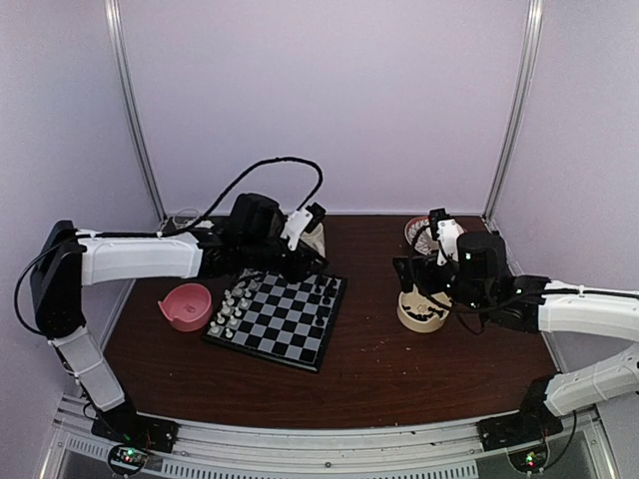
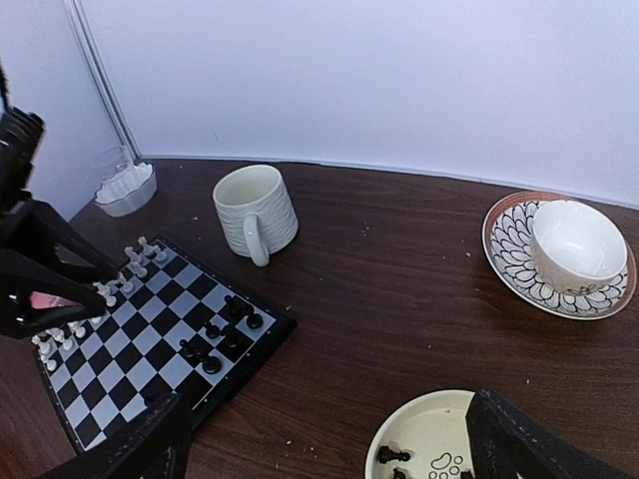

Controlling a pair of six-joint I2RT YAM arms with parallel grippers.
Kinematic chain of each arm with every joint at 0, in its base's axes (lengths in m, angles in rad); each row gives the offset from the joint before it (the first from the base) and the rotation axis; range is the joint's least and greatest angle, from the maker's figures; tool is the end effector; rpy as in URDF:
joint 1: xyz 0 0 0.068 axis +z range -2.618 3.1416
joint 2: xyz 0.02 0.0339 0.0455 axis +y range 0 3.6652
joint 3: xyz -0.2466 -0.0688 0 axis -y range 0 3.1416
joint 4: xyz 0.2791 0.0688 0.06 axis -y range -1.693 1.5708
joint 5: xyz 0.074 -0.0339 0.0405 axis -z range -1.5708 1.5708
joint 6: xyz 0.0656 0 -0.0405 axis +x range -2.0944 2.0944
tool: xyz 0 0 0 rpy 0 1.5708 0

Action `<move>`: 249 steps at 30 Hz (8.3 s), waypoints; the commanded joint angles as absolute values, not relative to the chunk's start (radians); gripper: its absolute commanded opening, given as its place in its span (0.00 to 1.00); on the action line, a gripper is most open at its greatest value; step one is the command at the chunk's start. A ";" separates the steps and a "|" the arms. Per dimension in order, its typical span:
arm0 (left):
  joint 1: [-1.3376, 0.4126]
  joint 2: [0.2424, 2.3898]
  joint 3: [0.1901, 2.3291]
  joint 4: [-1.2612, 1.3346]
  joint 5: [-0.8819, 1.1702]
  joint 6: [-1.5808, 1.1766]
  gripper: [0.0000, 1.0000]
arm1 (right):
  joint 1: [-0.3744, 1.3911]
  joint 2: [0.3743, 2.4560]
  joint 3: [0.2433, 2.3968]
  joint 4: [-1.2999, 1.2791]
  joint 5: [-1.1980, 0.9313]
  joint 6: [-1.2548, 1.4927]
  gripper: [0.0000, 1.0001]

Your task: Set up the chess pieces on the board

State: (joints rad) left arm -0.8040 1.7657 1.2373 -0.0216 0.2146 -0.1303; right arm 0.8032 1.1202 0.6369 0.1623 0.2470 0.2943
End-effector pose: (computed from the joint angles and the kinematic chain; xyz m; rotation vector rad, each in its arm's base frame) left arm 0.3069 -0.3386 0.1944 0.8536 2.0355 -0.7674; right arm 0.2325 0.2178 0.2155 -0.3148 1.8887 0.5156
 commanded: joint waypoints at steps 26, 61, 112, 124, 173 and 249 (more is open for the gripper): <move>-0.799 1.307 0.792 0.081 0.024 -0.226 0.70 | 0.683 1.273 0.758 -0.213 0.278 0.485 0.82; -0.799 1.261 0.714 0.137 -0.195 -0.289 0.96 | 0.640 1.400 0.913 -0.454 0.267 0.650 0.56; -0.801 1.273 0.755 0.087 -0.158 -0.282 0.95 | 0.558 1.751 1.134 -0.668 -0.089 0.690 0.16; -0.801 1.261 0.755 0.079 -0.156 -0.281 0.95 | 0.558 1.689 1.109 -0.652 -0.010 0.662 0.15; -0.801 1.246 0.752 0.069 -0.109 -0.288 0.95 | 0.559 1.658 1.065 -0.598 0.075 0.573 0.07; -0.799 1.205 0.736 0.020 -0.316 -0.377 0.97 | 1.077 2.084 1.640 -0.658 0.110 0.370 0.06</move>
State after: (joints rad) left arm -0.8040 1.2186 0.7292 -0.0025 -0.3264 -0.3702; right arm 1.0714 2.0579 1.5986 -0.6346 0.0463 0.3870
